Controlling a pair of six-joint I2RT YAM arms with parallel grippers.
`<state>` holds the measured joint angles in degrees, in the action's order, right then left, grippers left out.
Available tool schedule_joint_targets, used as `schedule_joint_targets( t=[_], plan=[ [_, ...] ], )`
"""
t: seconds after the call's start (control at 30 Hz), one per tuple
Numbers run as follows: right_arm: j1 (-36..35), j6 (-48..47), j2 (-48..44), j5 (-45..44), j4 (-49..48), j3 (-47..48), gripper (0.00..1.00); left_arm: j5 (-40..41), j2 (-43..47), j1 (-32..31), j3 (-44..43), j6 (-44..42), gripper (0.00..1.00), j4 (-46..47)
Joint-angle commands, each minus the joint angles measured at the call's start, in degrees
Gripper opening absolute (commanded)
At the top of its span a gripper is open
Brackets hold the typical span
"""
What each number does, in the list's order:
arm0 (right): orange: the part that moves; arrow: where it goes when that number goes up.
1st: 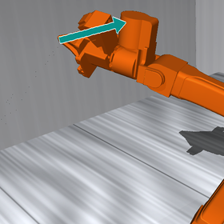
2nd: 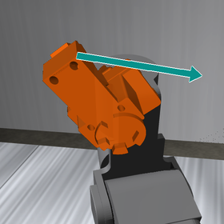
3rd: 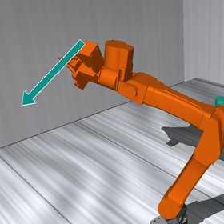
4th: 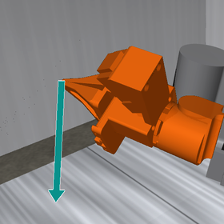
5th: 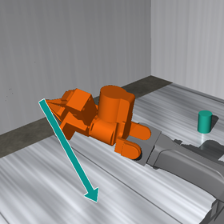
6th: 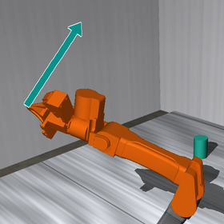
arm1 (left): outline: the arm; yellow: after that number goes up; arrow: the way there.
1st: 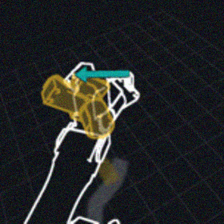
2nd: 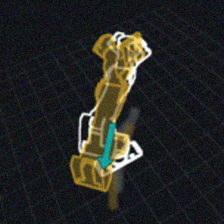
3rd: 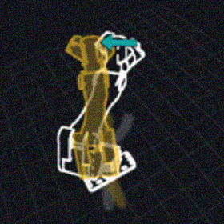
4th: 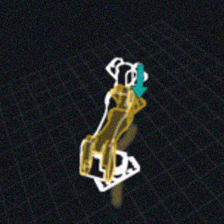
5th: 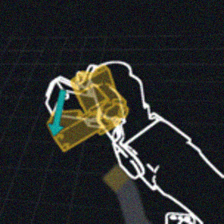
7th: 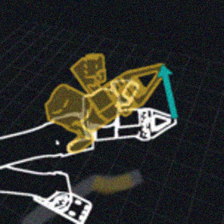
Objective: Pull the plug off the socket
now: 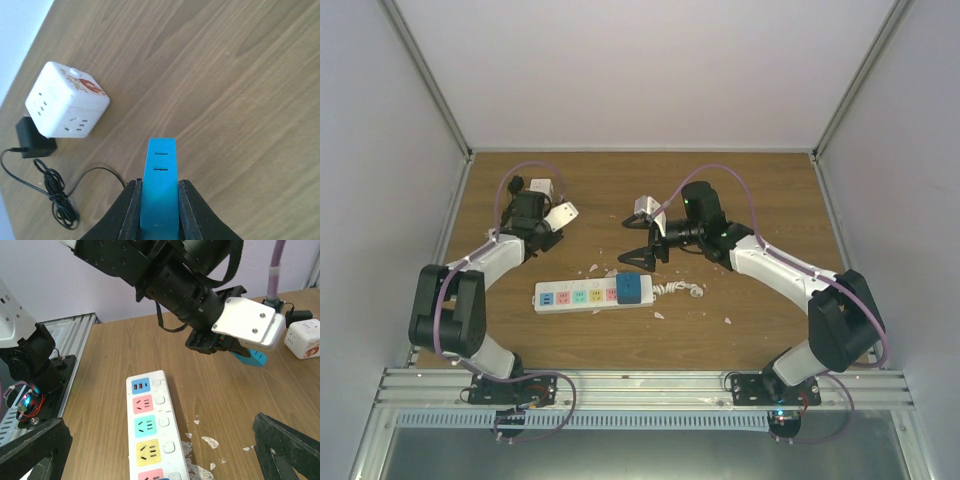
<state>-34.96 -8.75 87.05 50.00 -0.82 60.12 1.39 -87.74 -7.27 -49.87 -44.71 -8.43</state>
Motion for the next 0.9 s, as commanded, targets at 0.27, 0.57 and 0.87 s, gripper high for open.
schedule_joint_targets(
  t=[0.27,0.57,0.87],
  plan=[
    [0.4,-0.7,-0.5,1.1,0.0,0.7,1.0,14.5,-9.8,-4.3,1.2,-7.6,0.0,21.1],
    [0.4,-0.8,-0.1,2.5,0.2,0.9,1.0,15.4,-13.0,-6.3,5.7,-9.2,0.0,25.7],
    [0.4,-2.8,-0.4,3.1,1.9,1.4,1.0,9.8,-9.9,-6.3,5.2,-4.0,0.33,17.5]
  ],
)
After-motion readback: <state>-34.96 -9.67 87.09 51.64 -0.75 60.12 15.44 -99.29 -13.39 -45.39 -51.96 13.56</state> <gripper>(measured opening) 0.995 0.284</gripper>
